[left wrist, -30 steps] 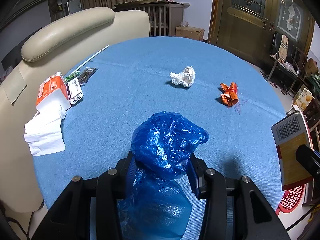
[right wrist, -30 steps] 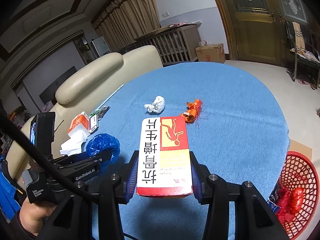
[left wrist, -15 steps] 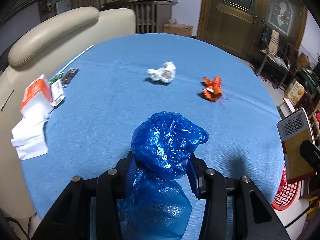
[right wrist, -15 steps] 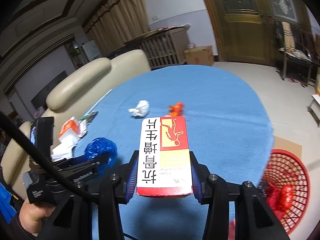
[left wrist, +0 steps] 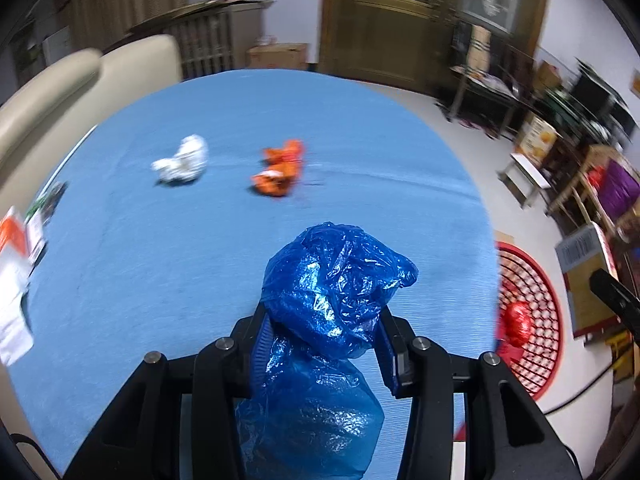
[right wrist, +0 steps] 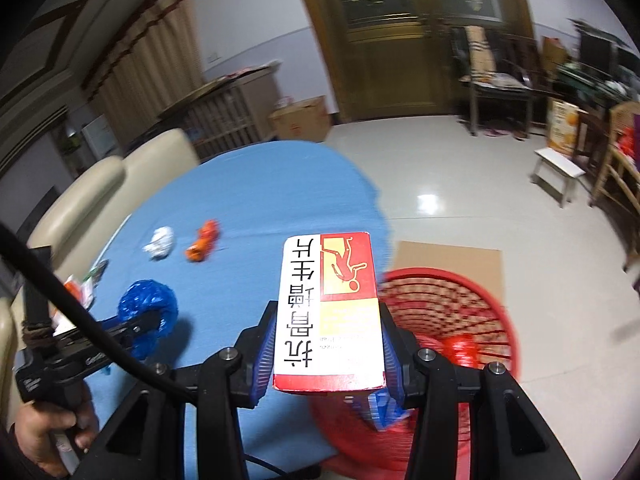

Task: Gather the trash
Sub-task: 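Carry the medicine box and blue bag over the red wastebasket, then open both grippers to drop the box and blue bag into the basket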

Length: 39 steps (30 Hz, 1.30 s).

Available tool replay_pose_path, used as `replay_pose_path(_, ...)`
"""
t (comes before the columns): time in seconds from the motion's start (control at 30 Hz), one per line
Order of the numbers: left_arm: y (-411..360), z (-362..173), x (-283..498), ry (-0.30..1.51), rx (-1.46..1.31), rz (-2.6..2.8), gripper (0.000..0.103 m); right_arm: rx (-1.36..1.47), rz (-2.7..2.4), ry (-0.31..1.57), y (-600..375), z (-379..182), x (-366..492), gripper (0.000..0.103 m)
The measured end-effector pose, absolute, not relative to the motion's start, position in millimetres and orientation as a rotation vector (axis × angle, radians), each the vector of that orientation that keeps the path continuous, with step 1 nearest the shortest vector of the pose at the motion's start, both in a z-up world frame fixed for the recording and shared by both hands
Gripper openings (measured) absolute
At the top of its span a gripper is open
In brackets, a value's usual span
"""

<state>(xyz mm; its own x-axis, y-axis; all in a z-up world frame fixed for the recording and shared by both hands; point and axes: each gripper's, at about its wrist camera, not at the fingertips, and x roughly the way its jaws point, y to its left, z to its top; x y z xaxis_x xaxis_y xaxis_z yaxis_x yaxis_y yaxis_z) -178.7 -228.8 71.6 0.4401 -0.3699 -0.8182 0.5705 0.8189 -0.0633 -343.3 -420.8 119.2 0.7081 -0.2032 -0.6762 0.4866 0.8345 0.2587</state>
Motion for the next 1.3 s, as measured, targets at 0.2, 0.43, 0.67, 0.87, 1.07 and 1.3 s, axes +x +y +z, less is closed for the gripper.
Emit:
replay_pose_path(0.2,-271.7,84.2,-201.6,0.901,0.296,-0.676,0.047,0.483,-0.484,0.688,-459.7,103.8,-366.5,0.049)
replay_pose_path(0.43,-309.1,85.5,-219.6,0.900,0.331,-0.756,0.047,0.532,-0.512,0.773,-490.3,67.5,-364.2,0.073)
replay_pose_path(0.67,-349.3,79.9,-243.4,0.892,0.407,-0.877,0.047,0.607,-0.587,0.691,-518.1,71.0,-394.0,0.076)
replay_pose_path(0.87,-380.6,77.7,-257.4,0.902,0.443,-0.960,0.050,0.635,-0.627,0.614,-538.0,91.7,-421.3,0.078)
replay_pose_path(1.07,-409.4,56.5,-257.6,0.964,0.502,-0.955,0.084,0.659,-0.639,0.592,-543.8,97.2,-432.0,0.078)
replay_pose_path(1.3,-381.2,74.5,-239.9,0.930,0.436,-0.944,0.084,0.653,-0.632,0.579,-541.4,102.8,-429.6,0.078)
